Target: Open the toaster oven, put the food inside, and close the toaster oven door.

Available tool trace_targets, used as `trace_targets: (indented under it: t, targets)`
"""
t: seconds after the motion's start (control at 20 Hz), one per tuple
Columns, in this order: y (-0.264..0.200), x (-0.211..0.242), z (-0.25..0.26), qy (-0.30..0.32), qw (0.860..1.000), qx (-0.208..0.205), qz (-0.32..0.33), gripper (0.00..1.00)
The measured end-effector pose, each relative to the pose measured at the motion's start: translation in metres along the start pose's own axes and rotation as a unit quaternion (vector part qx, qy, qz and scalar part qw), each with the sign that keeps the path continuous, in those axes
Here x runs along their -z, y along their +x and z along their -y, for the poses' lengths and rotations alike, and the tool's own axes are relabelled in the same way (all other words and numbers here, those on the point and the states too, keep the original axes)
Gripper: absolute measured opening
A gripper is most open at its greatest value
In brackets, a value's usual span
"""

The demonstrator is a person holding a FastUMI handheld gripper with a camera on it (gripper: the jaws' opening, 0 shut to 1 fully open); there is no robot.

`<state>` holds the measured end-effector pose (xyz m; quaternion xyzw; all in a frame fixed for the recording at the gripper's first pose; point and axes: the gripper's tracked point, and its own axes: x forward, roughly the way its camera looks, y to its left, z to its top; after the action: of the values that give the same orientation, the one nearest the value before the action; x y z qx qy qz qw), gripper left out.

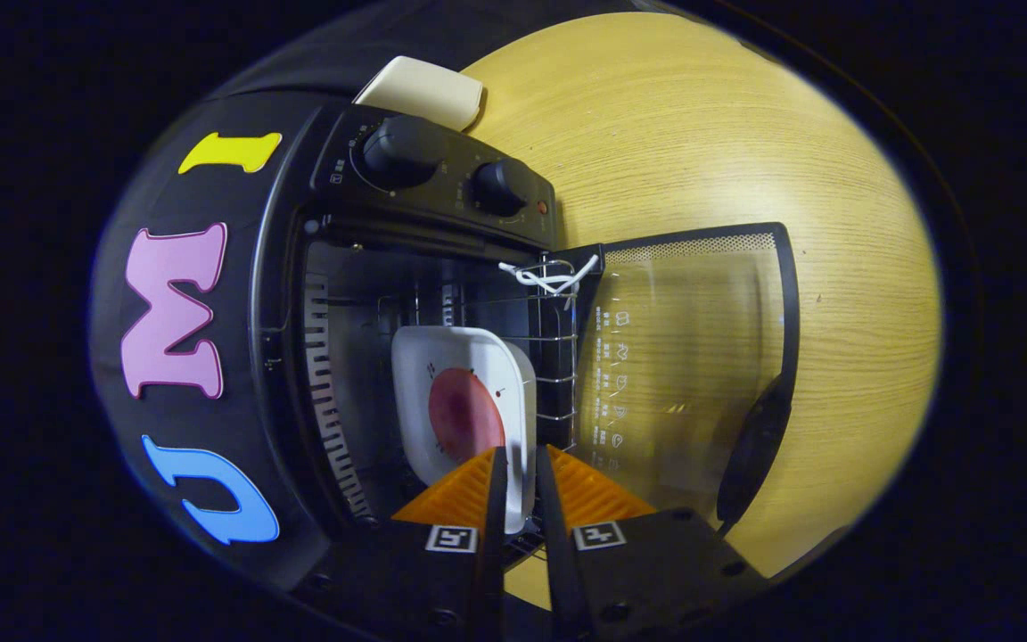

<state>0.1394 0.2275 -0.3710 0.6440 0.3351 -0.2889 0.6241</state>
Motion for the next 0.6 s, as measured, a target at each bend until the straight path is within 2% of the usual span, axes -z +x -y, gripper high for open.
trace_targets:
  t: [0.05,0.1,0.15,0.2,0.25,0.3,0.45,0.5,0.6]
  targets:
    - [-0.003,0.000,-0.001,-0.004,1.000,-0.004,-0.007,0.34]
    - [-0.007,0.001,-0.002,-0.013,1.000,-0.006,-0.012,0.53]
    - [-0.012,0.004,-0.003,-0.030,0.999,-0.013,-0.023,0.61]
    - [-0.018,0.008,-0.005,-0.052,0.998,-0.024,-0.037,0.74]
    - [-0.024,0.014,-0.006,-0.074,0.996,-0.032,-0.050,0.81]
    - [-0.033,0.013,-0.006,-0.098,0.992,-0.041,-0.064,0.99]
    - [-0.059,0.026,0.001,-0.194,0.974,-0.061,-0.102,0.99]
    - [-0.069,0.030,0.005,-0.241,0.961,-0.070,-0.113,0.99]
    - [-0.092,0.034,0.012,-0.343,0.925,-0.100,-0.127,0.99]
